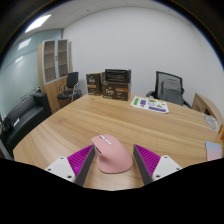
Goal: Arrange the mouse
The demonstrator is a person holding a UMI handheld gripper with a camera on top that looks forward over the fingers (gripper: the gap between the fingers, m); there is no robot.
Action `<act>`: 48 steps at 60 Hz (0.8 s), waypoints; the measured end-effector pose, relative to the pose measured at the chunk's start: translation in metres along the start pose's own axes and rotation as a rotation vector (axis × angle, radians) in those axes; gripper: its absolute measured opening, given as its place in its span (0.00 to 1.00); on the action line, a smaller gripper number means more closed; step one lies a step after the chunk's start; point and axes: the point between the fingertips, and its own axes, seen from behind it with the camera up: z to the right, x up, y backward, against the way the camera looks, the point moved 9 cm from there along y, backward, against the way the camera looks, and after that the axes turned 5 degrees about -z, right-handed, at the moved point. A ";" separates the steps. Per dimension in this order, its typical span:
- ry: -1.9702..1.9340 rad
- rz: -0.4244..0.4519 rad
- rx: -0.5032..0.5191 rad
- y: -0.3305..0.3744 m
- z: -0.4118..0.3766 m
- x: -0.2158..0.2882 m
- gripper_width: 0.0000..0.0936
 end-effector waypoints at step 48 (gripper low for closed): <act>-0.220 -0.109 -0.244 -0.053 0.030 0.029 0.45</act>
